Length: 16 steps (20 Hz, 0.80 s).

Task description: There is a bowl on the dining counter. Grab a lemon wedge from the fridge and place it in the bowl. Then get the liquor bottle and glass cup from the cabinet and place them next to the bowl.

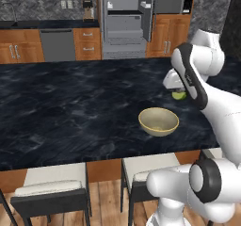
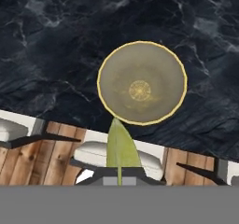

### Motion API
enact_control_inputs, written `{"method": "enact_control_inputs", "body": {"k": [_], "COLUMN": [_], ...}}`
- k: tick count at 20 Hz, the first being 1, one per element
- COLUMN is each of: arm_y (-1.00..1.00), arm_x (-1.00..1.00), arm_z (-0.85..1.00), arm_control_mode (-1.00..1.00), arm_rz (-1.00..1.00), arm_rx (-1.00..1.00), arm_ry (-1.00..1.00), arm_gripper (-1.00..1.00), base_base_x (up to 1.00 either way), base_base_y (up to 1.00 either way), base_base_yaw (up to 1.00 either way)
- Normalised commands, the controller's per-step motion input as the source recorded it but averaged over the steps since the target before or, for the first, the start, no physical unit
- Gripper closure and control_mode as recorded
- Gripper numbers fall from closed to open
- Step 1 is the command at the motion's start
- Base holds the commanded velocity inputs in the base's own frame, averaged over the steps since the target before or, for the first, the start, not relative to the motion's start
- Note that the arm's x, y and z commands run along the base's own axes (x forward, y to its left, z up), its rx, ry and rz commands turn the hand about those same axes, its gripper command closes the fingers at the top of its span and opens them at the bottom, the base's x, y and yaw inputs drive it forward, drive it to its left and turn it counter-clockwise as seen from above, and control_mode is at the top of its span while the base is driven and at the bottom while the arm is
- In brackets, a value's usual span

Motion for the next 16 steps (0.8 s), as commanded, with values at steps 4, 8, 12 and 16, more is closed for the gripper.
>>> {"method": "enact_control_inputs", "body": {"k": [4, 8, 12, 16], "arm_y": [-0.15, -0.08, 0.0, 0.0], "arm_x": [0.52, 0.48, 0.41, 0.27], "arm_z": [-0.27, -0.35, -0.4, -0.31], "arm_control_mode": [-1.0, -1.0, -1.0, -1.0], "arm_rz": [0.0, 0.0, 0.0, 0.0], "arm_rx": [0.0, 0.0, 0.0, 0.0], "arm_ry": [0.01, 0.07, 0.06, 0.02], "arm_gripper": [1.0, 1.0, 1.0, 1.0], "base_base_x": [0.0, 0.0, 0.0, 0.0], "base_base_y": [0.0, 0.0, 0.0, 0.0], "base_base_yaw": [0.0, 0.0, 0.0, 0.0]}}
